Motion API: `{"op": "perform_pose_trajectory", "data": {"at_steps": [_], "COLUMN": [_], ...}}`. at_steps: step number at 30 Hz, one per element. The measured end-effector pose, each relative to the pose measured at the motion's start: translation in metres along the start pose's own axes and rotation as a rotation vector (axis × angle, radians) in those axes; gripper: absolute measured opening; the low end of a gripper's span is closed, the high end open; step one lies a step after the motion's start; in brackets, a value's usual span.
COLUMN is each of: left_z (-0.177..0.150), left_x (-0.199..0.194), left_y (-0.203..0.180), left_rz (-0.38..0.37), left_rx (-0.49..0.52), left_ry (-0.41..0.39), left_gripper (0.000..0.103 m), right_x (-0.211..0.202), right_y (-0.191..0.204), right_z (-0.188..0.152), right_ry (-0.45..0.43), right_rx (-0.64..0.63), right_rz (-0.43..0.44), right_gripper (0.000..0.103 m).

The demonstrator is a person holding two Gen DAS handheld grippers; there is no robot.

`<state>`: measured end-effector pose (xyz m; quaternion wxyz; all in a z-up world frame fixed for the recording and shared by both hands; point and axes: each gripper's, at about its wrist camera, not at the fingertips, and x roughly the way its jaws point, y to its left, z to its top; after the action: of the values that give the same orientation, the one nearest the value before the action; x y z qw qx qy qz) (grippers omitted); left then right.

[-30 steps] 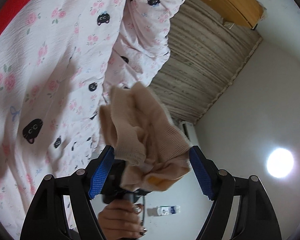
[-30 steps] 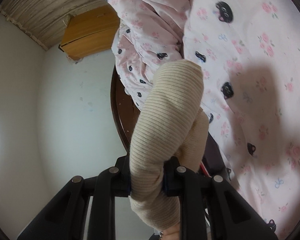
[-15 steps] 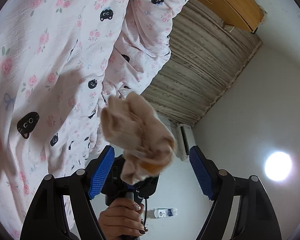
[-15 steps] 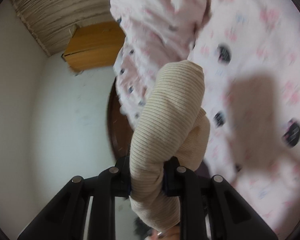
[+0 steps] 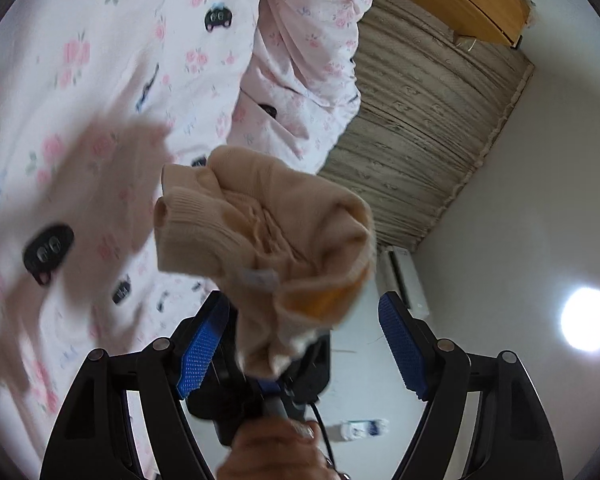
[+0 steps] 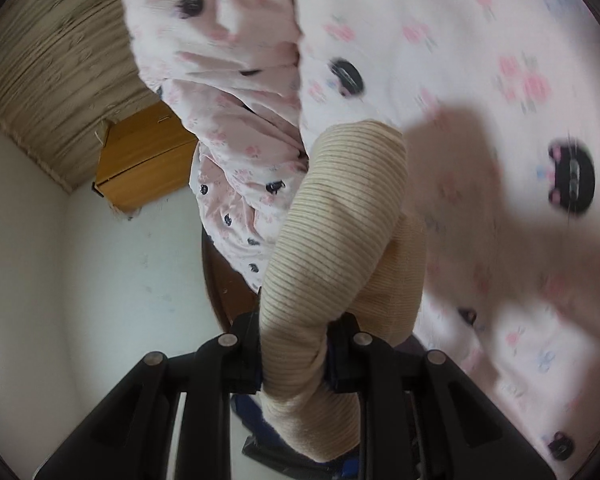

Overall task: Fold clothes
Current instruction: 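Lift the folded beige top with the right gripper and carry it to the red jersey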

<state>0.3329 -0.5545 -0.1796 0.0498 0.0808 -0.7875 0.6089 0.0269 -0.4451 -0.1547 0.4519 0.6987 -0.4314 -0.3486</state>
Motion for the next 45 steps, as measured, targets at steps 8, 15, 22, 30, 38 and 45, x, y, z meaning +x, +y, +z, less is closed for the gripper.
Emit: {"op": "perform_pose_trajectory", "data": {"at_steps": [8,15,22,30,38,45], "left_z": [0.005,0.002,-0.012,-0.023,0.015,0.025], "left_x": [-0.005,-0.005,-0.011,-0.055,-0.135,-0.175], "left_y": [-0.006,-0.023,-0.047,-0.118,-0.16,-0.16], "left_rz": [0.065,0.152,0.307,0.331,0.372,0.449], "left_rx": [0.063,0.174,0.323,0.549,0.643,0.701], "left_ry": [-0.06,-0.054,-0.054,-0.224,-0.533,-0.701], "left_gripper": [0.073,0.061,0.019,0.017,0.017,0.017], "right_x": [0.005,0.0,-0.003,0.05,0.195,0.273], "right_y": [-0.001,0.005,0.026,0.075,0.117,0.108], "right_z": [-0.002,-0.004,-0.015,-0.056,-0.109,-0.154], "right_ry": [0.067,0.11,0.149,0.317,0.605,0.802], "right_rx": [-0.012,-0.111,-0.258,-0.498,-0.758,-0.951], "right_rz": [-0.045,-0.165,-0.234,-0.275,-0.315,-0.307], "right_gripper": [0.023,0.023,0.023,0.023,0.023,0.023]}}
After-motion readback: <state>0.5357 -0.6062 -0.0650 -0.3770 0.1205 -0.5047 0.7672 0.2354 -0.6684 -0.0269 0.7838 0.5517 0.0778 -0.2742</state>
